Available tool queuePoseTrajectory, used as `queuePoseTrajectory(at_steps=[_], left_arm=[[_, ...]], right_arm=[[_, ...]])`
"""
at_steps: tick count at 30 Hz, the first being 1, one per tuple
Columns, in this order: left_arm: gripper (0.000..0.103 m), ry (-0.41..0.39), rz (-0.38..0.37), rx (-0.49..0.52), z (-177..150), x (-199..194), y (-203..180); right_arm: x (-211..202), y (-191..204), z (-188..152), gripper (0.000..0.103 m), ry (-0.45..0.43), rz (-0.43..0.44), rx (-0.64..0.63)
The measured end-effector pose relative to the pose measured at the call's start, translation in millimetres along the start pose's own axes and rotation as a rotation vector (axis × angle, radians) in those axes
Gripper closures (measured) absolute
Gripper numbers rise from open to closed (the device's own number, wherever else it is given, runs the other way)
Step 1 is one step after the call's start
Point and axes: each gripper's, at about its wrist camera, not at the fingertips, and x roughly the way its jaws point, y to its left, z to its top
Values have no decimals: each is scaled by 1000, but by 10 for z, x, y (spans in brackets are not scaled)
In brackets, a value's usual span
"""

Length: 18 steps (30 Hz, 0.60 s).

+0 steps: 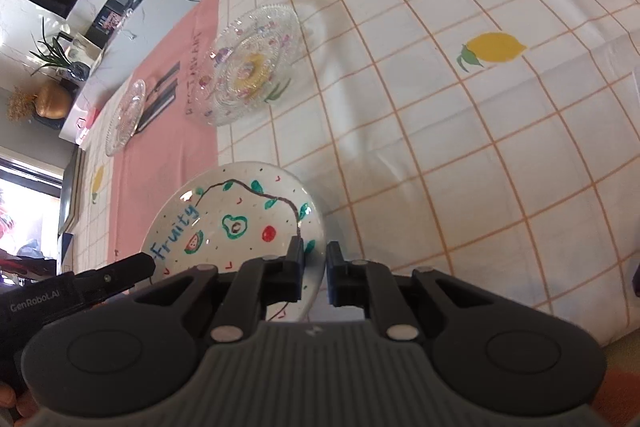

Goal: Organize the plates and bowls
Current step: 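Carry the Fruity plate with the left tool beside the bowl stack and lower it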

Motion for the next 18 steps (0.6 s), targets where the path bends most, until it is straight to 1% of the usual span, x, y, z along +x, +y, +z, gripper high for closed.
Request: queuePoseTrajectory(at_steps=[2,5,8,13,18], left_arm=[[88,-3,19,0,-75,11,-12],[88,2,37,-20,-153,36,18],[88,-1,54,-31,-248,36,28],[88,-16,98,-30,-399,67,-24],[87,-2,93,-75,-492,151,55]], right_arm=[[28,-25,-17,94,19,-15,0],[32,16,-44,94,14,-42,-39],[46,10,-57,94,29,-44,-37],[20,25,-81,94,26,-56,-47],[11,60,-100,94,13,-72,-63]])
